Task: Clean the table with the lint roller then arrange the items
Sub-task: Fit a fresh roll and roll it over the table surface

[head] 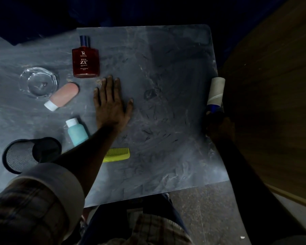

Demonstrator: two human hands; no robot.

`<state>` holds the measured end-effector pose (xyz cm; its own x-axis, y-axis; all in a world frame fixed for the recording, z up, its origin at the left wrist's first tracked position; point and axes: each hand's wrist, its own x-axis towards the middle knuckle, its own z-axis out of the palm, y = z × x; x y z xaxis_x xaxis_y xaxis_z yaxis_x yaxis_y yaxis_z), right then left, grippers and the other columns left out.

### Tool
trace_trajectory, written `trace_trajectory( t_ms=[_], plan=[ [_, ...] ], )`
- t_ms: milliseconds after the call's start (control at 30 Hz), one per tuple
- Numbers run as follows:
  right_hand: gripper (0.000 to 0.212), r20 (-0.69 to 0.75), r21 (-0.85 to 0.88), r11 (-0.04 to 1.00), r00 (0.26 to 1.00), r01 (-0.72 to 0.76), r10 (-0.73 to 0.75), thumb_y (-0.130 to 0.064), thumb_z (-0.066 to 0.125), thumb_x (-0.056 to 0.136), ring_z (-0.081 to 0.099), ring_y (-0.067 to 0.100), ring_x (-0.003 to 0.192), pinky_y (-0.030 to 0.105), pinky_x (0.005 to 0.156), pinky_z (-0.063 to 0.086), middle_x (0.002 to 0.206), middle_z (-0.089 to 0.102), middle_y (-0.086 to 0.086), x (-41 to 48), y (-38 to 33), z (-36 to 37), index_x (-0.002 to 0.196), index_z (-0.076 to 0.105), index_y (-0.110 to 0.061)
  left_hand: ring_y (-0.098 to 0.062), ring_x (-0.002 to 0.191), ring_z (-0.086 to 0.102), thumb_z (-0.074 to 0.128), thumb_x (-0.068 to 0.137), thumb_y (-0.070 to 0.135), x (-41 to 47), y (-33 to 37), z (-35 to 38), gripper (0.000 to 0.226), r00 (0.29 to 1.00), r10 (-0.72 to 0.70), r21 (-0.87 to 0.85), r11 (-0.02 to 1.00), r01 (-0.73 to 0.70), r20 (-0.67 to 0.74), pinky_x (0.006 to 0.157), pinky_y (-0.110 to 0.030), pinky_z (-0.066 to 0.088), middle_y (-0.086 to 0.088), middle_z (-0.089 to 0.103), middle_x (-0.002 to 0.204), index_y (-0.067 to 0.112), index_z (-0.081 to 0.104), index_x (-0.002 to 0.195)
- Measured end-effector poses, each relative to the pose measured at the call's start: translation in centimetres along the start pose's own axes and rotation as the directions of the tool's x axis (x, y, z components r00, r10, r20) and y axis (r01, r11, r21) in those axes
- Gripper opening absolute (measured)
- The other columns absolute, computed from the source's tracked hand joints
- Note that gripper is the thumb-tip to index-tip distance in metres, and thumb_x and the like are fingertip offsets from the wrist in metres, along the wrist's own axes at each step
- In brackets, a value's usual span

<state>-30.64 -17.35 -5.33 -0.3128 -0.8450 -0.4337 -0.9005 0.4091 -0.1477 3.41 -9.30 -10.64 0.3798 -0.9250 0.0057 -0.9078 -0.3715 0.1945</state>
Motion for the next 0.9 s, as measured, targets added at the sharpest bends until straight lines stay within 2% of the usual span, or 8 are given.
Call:
trace_trajectory(
  t_ms=[100, 167, 267, 333, 400, 567, 767, 900],
  plan=[
    [0.034, 0.007, -0.064, 0.991, 0.993, 0.114, -0.114, -0.031, 0.054, 0.103, 0.066, 0.035, 0.110, 0.042, 0.087, 0.052, 0.121, 0.067, 0.017, -0.9, -1.5, 0.7, 0.129, 0.056, -0.010, -0.037, 0.163, 0.025, 0.035, 0.104, 0.059, -0.1, 0.1, -0.2, 0.081, 1.000, -0.004, -0.017, 1.000, 0.004, -0.005, 0.134, -0.059, 0.016, -0.015, 0.023, 0.177, 0.012, 0.020, 0.169],
    [0.037, -0.037, -0.071, 0.979, 0.981, 0.190, -0.193, -0.040, 0.049, 0.104, 0.068, 0.034, 0.104, 0.039, 0.081, 0.049, 0.115, 0.070, 0.017, -1.9, -2.9, 1.3, 0.122, 0.062, -0.010, -0.037, 0.163, 0.025, 0.035, 0.105, 0.059, -0.2, 0.1, -0.5, 0.081, 1.000, -0.004, -0.023, 1.000, 0.005, 0.006, 0.134, -0.058, 0.015, -0.015, 0.022, 0.178, 0.012, 0.021, 0.169],
    [0.043, -0.060, -0.054, 0.947, 0.945, 0.318, -0.320, -0.046, 0.046, 0.104, 0.068, 0.037, 0.097, 0.031, 0.075, 0.038, 0.106, 0.072, 0.019, -3.9, -5.2, 2.3, 0.109, 0.066, -0.009, -0.035, 0.164, 0.025, 0.034, 0.105, 0.058, -0.6, 0.0, -0.8, 0.080, 1.000, 0.006, -0.031, 1.000, -0.005, 0.016, 0.134, -0.059, 0.014, -0.014, 0.023, 0.178, 0.012, 0.021, 0.169],
    [0.043, -0.054, -0.028, 0.911, 0.909, 0.412, -0.413, -0.046, 0.046, 0.104, 0.068, 0.040, 0.096, 0.033, 0.077, 0.042, 0.103, 0.073, 0.022, -5.3, -6.7, 2.8, 0.106, 0.067, -0.007, -0.032, 0.165, 0.023, 0.034, 0.106, 0.058, -0.8, -0.2, -1.0, 0.080, 1.000, 0.012, -0.030, 0.999, -0.012, 0.017, 0.134, -0.059, 0.013, -0.013, 0.023, 0.178, 0.012, 0.021, 0.170],
    [0.042, -0.028, -0.018, 0.885, 0.885, 0.465, -0.465, -0.046, 0.047, 0.104, 0.069, 0.042, 0.096, 0.041, 0.081, 0.050, 0.102, 0.073, 0.023, -6.9, -8.4, 3.6, 0.106, 0.067, -0.009, -0.030, 0.166, 0.022, 0.034, 0.106, 0.058, -1.0, -0.2, -1.0, 0.079, 1.000, 0.008, -0.028, 1.000, -0.008, 0.015, 0.134, -0.059, 0.013, -0.012, 0.023, 0.178, 0.013, 0.021, 0.170],
    [0.038, 0.013, -0.042, 0.849, 0.850, 0.526, -0.526, -0.045, 0.047, 0.103, 0.070, 0.039, 0.101, 0.040, 0.082, 0.051, 0.103, 0.075, 0.018, -10.7, -12.0, 5.9, 0.106, 0.067, -0.012, -0.028, 0.167, 0.017, 0.034, 0.107, 0.052, -0.9, -0.2, -1.2, 0.075, 0.999, 0.000, -0.027, 1.000, 0.001, 0.039, 0.135, -0.058, 0.011, -0.011, 0.019, 0.179, 0.013, 0.018, 0.170],
    [0.040, 0.063, -0.006, 0.825, 0.824, 0.565, -0.563, -0.047, 0.044, 0.104, 0.072, 0.033, 0.097, 0.040, 0.085, 0.057, 0.102, 0.076, 0.012, -11.9, -13.3, 6.9, 0.111, 0.066, -0.014, -0.027, 0.168, 0.015, 0.031, 0.109, 0.047, -0.8, -0.3, -1.3, 0.071, 0.998, 0.007, -0.021, 1.000, -0.006, 0.060, 0.135, -0.057, 0.011, -0.010, 0.017, 0.180, 0.014, 0.017, 0.171],
    [0.040, 0.077, 0.057, 0.837, 0.834, 0.544, -0.547, -0.047, 0.044, 0.104, 0.071, 0.032, 0.097, 0.041, 0.087, 0.057, 0.102, 0.076, 0.012, -11.7, -13.2, 6.8, 0.112, 0.065, -0.014, -0.028, 0.167, 0.015, 0.031, 0.108, 0.049, -0.8, -0.3, -1.2, 0.072, 0.998, 0.002, -0.017, 1.000, -0.001, 0.057, 0.135, -0.057, 0.012, -0.011, 0.018, 0.180, 0.014, 0.018, 0.170]
  ],
)
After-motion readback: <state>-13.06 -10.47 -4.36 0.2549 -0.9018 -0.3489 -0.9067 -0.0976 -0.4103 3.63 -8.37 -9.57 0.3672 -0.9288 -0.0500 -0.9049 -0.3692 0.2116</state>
